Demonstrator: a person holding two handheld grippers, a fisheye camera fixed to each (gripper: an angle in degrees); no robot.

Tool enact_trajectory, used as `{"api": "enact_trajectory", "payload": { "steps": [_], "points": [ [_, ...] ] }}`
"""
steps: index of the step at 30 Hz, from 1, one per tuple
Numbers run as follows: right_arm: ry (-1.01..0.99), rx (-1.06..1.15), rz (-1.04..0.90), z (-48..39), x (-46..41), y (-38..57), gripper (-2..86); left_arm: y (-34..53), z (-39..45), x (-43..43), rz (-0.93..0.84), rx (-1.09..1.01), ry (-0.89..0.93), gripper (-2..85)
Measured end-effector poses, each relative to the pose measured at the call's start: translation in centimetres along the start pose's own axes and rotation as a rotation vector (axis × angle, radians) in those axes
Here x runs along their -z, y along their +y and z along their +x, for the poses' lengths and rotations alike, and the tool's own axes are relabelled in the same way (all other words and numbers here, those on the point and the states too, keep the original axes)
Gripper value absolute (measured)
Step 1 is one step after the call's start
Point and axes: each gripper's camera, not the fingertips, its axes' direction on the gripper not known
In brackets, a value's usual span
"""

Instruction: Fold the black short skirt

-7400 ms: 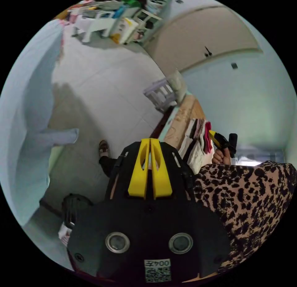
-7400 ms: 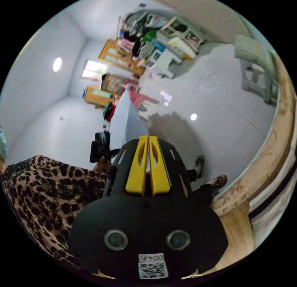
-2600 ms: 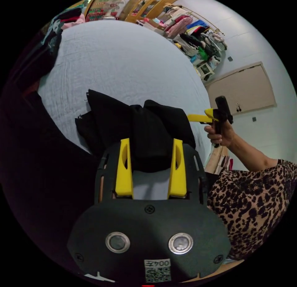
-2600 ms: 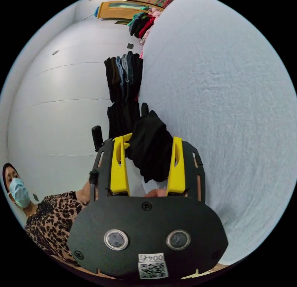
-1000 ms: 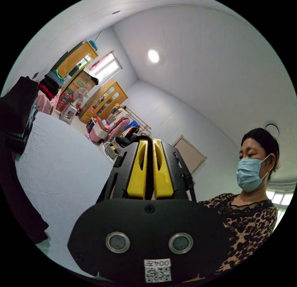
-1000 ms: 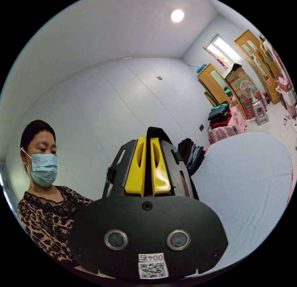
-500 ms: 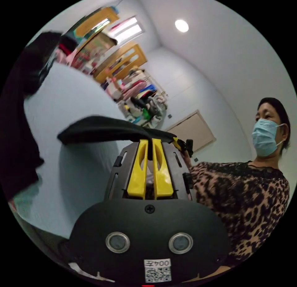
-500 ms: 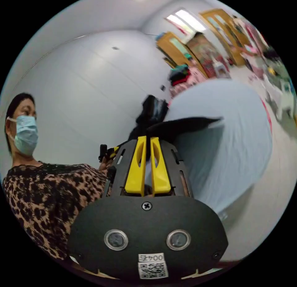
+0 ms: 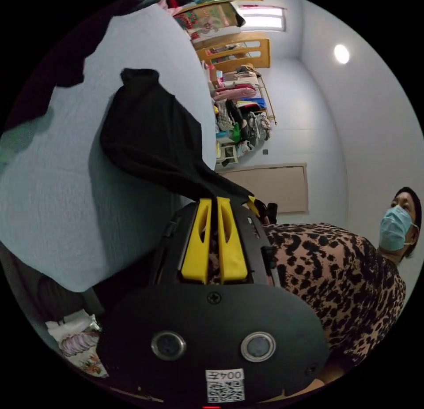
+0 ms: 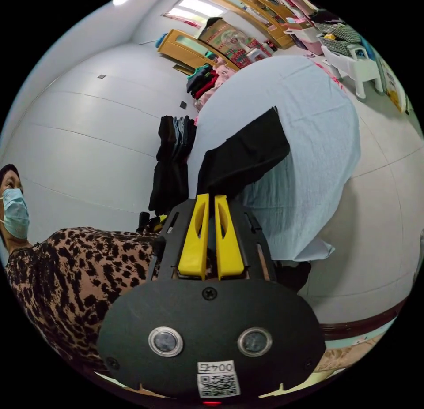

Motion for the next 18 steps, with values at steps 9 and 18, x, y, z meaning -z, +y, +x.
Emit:
{"api": "enact_trajectory", "payload": {
  "steps": [9, 18],
  "points": [
    [-0.121, 0.226, 0.199, -6.8, 2.4, -1.6, 2.5, -0.3, 9.8, 3.6, 0.178, -0.352, 0.068, 2.6],
    [-0.183, 0.594, 0.392, -17.8, 6.1, -4.3, 2.5, 0.2, 23.2, 9.1, 0.308, -0.690, 0.144, 2.8]
  ]
}}
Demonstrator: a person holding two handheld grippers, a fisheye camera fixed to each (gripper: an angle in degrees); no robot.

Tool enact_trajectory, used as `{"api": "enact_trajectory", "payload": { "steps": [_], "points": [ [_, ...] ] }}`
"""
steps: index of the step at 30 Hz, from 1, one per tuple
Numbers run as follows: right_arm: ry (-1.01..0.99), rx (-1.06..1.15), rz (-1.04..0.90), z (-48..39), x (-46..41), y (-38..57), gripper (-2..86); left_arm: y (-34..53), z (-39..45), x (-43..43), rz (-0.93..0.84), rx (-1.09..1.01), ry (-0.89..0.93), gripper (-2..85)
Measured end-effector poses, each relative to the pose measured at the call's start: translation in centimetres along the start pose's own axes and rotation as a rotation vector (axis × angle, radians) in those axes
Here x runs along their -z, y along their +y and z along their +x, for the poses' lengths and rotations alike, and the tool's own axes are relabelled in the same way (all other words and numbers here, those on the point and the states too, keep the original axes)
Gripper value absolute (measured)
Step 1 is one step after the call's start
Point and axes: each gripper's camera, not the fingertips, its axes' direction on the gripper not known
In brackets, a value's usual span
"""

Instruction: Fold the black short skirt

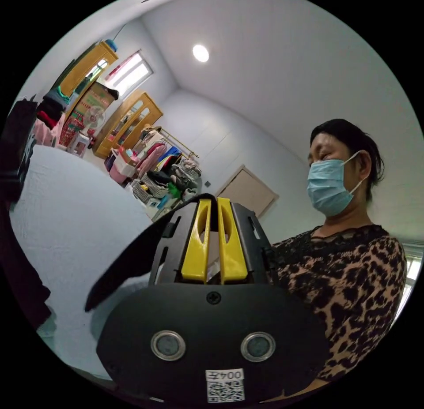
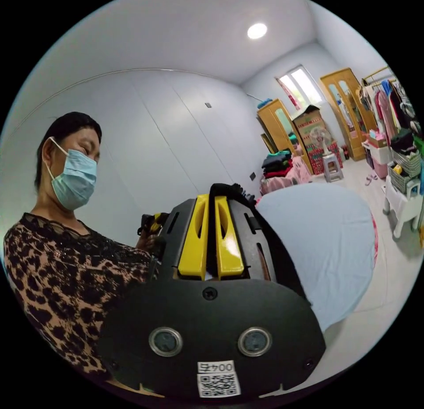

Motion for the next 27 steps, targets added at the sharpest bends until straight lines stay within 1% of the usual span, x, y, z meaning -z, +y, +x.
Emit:
{"api": "enact_trajectory", "payload": {
  "steps": [4, 7, 9, 11, 12, 13, 14, 15, 16, 17, 18, 19, 21, 23, 24, 26, 27],
  "points": [
    [-0.028, -0.007, 0.031, 0.6, -3.0, -2.4, 2.5, -1.9, -0.8, 0.0, 0.051, 0.089, -0.015, 3.0],
    [-0.033, -0.057, 0.020, 3.7, -6.9, -4.3, 2.6, -3.4, -4.0, -0.9, 0.066, 0.139, -0.028, 3.4],
    [-0.017, -0.101, -0.013, 6.9, -10.4, -5.5, 3.1, -4.8, -7.1, -2.0, 0.045, 0.158, -0.082, 3.8],
    [0.012, -0.170, -0.132, 13.1, -16.8, -7.6, 5.0, -6.7, -12.9, -3.9, 0.017, 0.200, -0.179, 5.1],
    [0.022, -0.180, -0.163, 14.9, -18.5, -8.1, 5.7, -7.2, -14.8, -4.4, 0.015, 0.214, -0.189, 6.2],
    [0.062, -0.221, -0.222, 18.7, -22.0, -8.9, 7.0, -8.2, -18.9, -5.5, -0.008, 0.244, -0.196, 8.3],
    [0.100, -0.281, -0.273, 22.5, -25.2, -9.6, 8.2, -8.9, -23.8, -6.5, -0.028, 0.327, -0.205, 11.3],
    [0.117, -0.318, -0.268, 24.2, -26.3, -9.8, 8.4, -8.9, -26.3, -6.8, -0.022, 0.387, -0.193, 12.8],
    [0.128, -0.385, -0.242, 27.0, -27.9, -10.2, 8.9, -8.6, -30.8, -7.3, 0.001, 0.503, -0.144, 13.3],
    [0.152, -0.418, -0.181, 28.5, -28.7, -10.7, 9.3, -8.0, -34.0, -7.4, 0.048, 0.579, -0.089, 13.4],
    [0.157, -0.417, -0.141, 28.6, -28.8, -11.0, 9.5, -7.8, -34.9, -7.4, 0.076, 0.595, -0.075, 13.2],
    [0.133, -0.378, -0.073, 28.2, -29.1, -11.5, 9.8, -7.6, -35.3, -7.1, 0.138, 0.582, -0.082, 12.9],
    [0.103, -0.267, -0.079, 26.5, -30.1, -12.1, 10.0, -7.9, -34.0, -7.0, 0.155, 0.485, -0.127, 12.3],
    [0.145, -0.117, -0.175, 23.5, -31.5, -11.0, 9.9, -7.6, -31.0, -7.1, 0.086, 0.333, -0.255, 11.6],
    [0.153, -0.090, -0.206, 22.8, -31.9, -10.3, 9.9, -7.2, -30.2, -7.2, 0.061, 0.297, -0.294, 11.4],
    [0.172, -0.038, -0.343, 21.0, -33.3, -5.9, 9.6, -4.5, -26.7, -7.5, -0.040, 0.156, -0.453, 10.7],
    [0.179, -0.037, -0.373, 20.8, -33.6, -4.4, 9.6, -3.4, -25.9, -7.7, -0.069, 0.125, -0.493, 10.6]
  ]
}}
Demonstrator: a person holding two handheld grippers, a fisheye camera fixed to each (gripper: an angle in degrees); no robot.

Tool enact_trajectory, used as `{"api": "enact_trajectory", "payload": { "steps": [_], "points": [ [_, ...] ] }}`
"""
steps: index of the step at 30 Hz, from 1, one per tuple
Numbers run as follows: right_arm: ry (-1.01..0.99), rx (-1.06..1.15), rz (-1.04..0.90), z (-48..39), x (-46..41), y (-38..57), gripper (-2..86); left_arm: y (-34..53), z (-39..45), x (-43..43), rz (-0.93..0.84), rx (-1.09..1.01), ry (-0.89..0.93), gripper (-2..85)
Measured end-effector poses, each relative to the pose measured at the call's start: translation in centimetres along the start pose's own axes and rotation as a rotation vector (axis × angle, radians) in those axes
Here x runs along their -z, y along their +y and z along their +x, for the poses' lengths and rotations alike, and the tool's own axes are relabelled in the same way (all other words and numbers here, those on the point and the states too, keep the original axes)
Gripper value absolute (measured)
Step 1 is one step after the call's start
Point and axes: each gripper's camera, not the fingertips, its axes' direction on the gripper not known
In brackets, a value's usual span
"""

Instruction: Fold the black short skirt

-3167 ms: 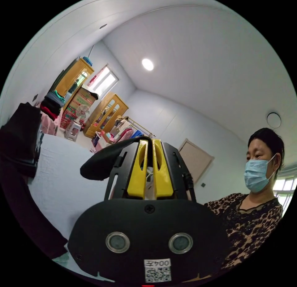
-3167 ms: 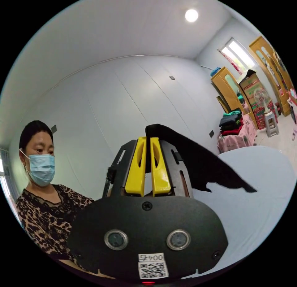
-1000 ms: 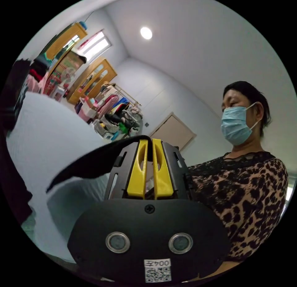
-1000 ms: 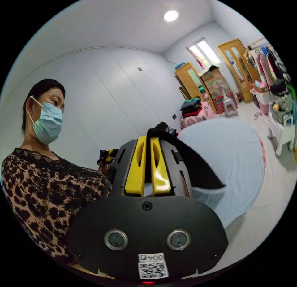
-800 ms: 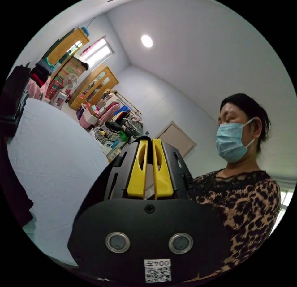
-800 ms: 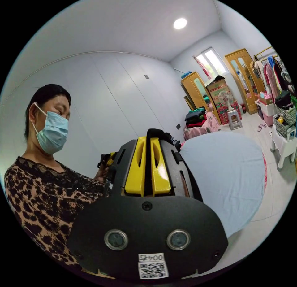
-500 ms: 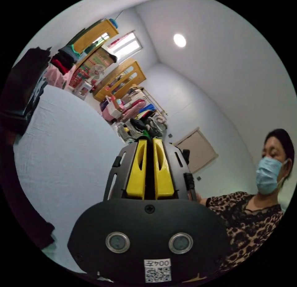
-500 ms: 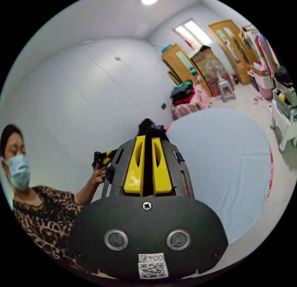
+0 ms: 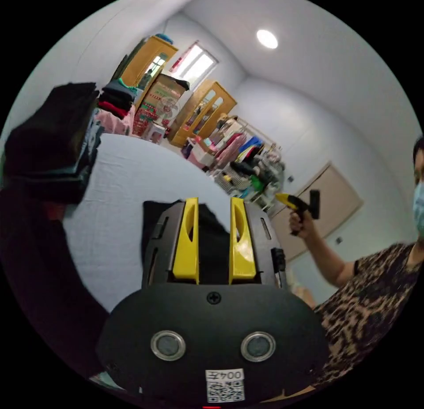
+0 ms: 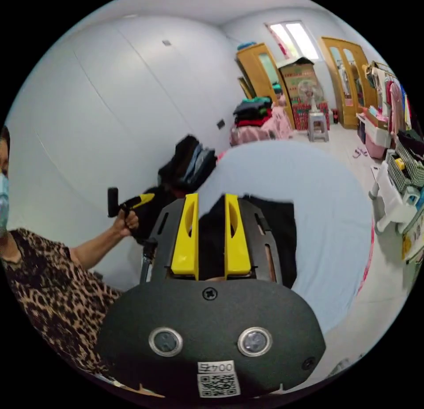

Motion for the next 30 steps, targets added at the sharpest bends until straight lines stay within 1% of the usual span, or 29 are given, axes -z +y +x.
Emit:
{"api": "enact_trajectory", "payload": {
  "steps": [2, 4, 5, 6, 7, 8, 10, 14, 16, 18, 20, 23, 26, 30],
  "points": [
    [0.020, -0.041, -0.160, -0.6, -4.0, 6.1, 9.0, 5.7, 1.5, -1.0, -0.139, -0.085, -0.144, 10.2],
    [0.016, -0.112, -0.292, -0.5, -7.4, 11.3, 8.7, 10.8, 0.7, -2.3, -0.260, -0.032, -0.177, 9.7],
    [0.026, -0.165, -0.390, -0.3, -9.5, 14.7, 8.6, 14.3, -0.5, -3.0, -0.329, 0.047, -0.158, 9.1],
    [0.034, -0.195, -0.437, -0.2, -10.4, 16.2, 8.5, 16.0, -1.3, -3.3, -0.355, 0.095, -0.136, 8.8],
    [0.039, -0.245, -0.496, -0.1, -11.9, 18.9, 8.4, 19.0, -2.5, -3.5, -0.384, 0.187, -0.090, 8.0],
    [0.040, -0.291, -0.540, 0.0, -13.1, 21.1, 8.4, 21.7, -3.4, -3.6, -0.393, 0.253, -0.085, 7.4],
    [0.052, -0.326, -0.613, 0.1, -14.8, 23.4, 8.3, 24.6, -3.9, -4.0, -0.426, 0.299, -0.112, 6.9],
    [0.126, -0.284, -0.735, 0.5, -17.9, 25.3, 8.3, 27.3, -4.6, -5.8, -0.509, 0.291, -0.169, 7.0],
    [0.118, -0.285, -0.738, 1.0, -18.7, 25.3, 8.3, 27.6, -5.3, -6.5, -0.514, 0.310, -0.172, 7.2],
    [0.079, -0.286, -0.683, 1.0, -18.8, 24.9, 8.1, 27.6, -5.8, -6.7, -0.499, 0.311, -0.188, 7.3],
    [0.036, -0.235, -0.613, 0.3, -19.2, 23.9, 7.7, 27.6, -6.3, -7.2, -0.512, 0.303, -0.199, 7.3],
    [0.024, -0.133, -0.574, -0.7, -20.6, 22.6, 7.5, 27.9, -7.1, -7.8, -0.527, 0.303, -0.186, 6.9],
    [-0.026, -0.086, -0.549, -1.0, -22.1, 21.6, 7.3, 27.9, -8.0, -7.9, -0.529, 0.319, -0.175, 6.6],
    [-0.087, -0.089, -0.523, -0.2, -22.6, 21.7, 7.4, 28.3, -8.9, -7.2, -0.500, 0.339, -0.141, 6.9]
  ]
}}
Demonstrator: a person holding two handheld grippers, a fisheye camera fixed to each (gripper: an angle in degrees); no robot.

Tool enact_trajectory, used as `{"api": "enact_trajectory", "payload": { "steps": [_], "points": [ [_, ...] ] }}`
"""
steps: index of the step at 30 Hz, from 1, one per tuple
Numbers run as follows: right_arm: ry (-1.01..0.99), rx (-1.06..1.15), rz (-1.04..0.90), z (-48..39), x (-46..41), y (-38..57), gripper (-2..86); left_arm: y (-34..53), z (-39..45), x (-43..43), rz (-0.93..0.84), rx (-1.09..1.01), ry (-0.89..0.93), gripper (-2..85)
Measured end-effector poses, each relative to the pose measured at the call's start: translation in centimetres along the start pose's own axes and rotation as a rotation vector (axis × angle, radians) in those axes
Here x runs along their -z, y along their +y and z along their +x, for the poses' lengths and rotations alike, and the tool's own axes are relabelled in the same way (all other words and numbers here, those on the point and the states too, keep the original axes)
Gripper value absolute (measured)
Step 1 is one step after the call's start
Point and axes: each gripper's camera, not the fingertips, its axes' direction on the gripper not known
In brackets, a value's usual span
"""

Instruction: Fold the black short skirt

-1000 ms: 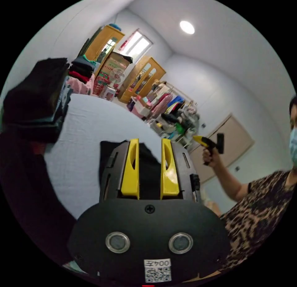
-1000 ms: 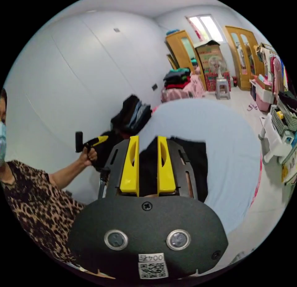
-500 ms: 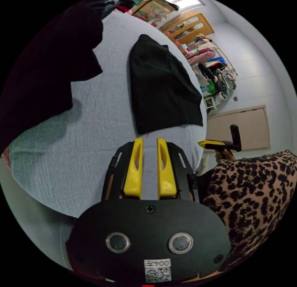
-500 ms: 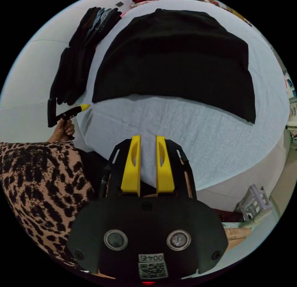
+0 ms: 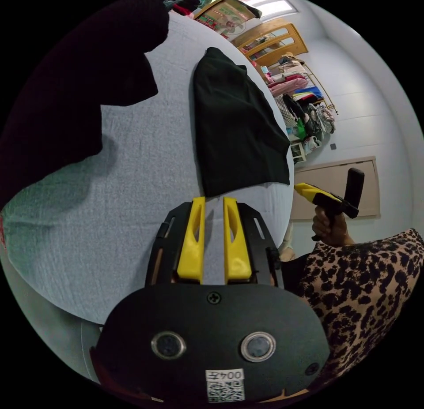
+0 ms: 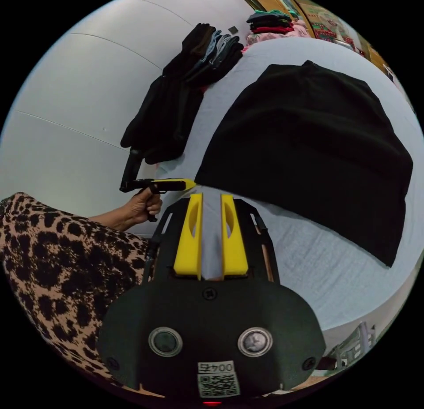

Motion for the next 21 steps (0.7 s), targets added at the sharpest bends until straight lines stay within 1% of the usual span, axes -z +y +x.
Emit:
{"api": "enact_trajectory", "payload": {
  "steps": [3, 6, 9, 11, 12, 14, 17, 21],
  "points": [
    [-0.015, -0.037, -0.002, 1.9, 0.3, 1.2, 7.5, 0.1, -0.7, 0.3, 0.017, -0.002, 0.013, 7.1],
    [-0.034, -0.136, 0.019, 5.2, 1.5, 3.4, 7.6, -0.2, -1.7, 0.6, 0.031, 0.022, 0.063, 7.5],
    [-0.091, -0.319, 0.110, 10.2, 3.9, 6.7, 8.1, -0.5, -3.0, 0.9, 0.044, 0.074, 0.137, 7.7],
    [-0.146, -0.506, 0.244, 15.2, 6.5, 10.3, 9.0, -0.6, -3.9, 1.1, 0.054, 0.111, 0.182, 7.5],
    [-0.164, -0.555, 0.280, 16.6, 7.2, 11.4, 9.2, -0.6, -4.1, 1.1, 0.055, 0.116, 0.185, 7.3],
    [-0.281, -0.747, 0.462, 22.1, 9.7, 16.3, 9.8, -0.6, -4.8, 1.5, 0.059, 0.142, 0.197, 6.4],
    [-0.378, -0.914, 0.665, 27.5, 12.1, 22.1, 10.5, -0.5, -5.9, 2.1, 0.058, 0.193, 0.216, 4.6],
    [-0.403, -1.007, 0.751, 32.1, 13.9, 26.3, 11.1, -0.3, -6.8, 3.1, 0.057, 0.240, 0.211, 3.6]
  ]
}}
